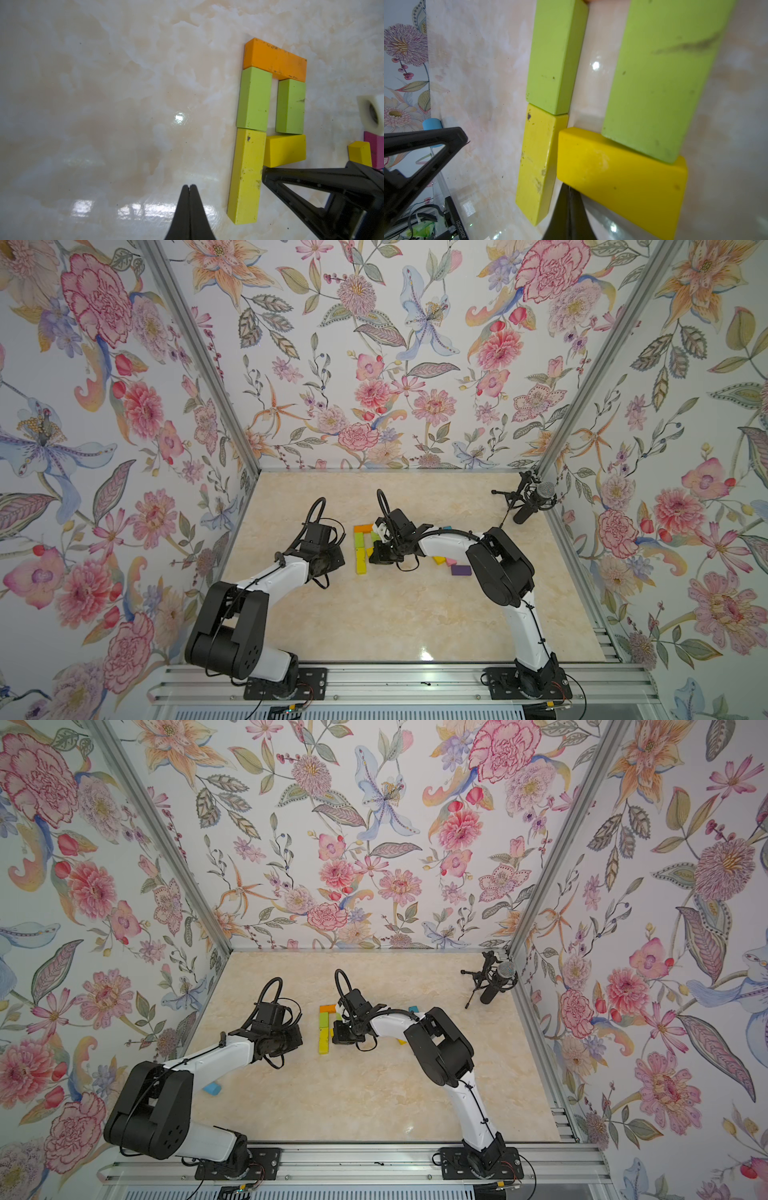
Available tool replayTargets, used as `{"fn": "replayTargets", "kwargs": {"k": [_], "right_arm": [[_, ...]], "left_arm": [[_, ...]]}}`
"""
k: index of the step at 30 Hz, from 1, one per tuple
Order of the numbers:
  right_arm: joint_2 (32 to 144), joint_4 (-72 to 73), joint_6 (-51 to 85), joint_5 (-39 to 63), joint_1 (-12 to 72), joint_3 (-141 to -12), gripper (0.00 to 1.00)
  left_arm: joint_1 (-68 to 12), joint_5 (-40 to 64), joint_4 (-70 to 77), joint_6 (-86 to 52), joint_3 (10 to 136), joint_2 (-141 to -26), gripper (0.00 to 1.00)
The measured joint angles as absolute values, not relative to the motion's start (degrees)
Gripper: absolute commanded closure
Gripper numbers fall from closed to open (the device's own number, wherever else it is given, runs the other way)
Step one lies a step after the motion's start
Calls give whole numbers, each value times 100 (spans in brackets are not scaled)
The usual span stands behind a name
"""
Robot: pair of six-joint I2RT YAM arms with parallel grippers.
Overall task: Assemble the letter p with building blocks
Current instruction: Adjust the building block at the center of the board.
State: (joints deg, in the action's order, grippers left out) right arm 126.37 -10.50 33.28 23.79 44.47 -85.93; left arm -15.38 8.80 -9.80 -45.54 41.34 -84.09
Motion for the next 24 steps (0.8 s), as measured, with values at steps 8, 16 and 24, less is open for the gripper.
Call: {"fn": "replayTargets", "kwargs": {"k": [8,16,24], "right_arm": [[12704,-1072,3328,2379,4456,-8702,99],[12737,-1076,3328,2418,4456,-8744,99],[12768,-1094,3328,2445,4456,-8794,99]], "left_arm": [[-1538,882,-980,-4539,4134,-8416,100],[-1538,884,-980,-4536,4134,-8444,100],[-1538,904,-980,-4536,4134,-8497,100]]}}
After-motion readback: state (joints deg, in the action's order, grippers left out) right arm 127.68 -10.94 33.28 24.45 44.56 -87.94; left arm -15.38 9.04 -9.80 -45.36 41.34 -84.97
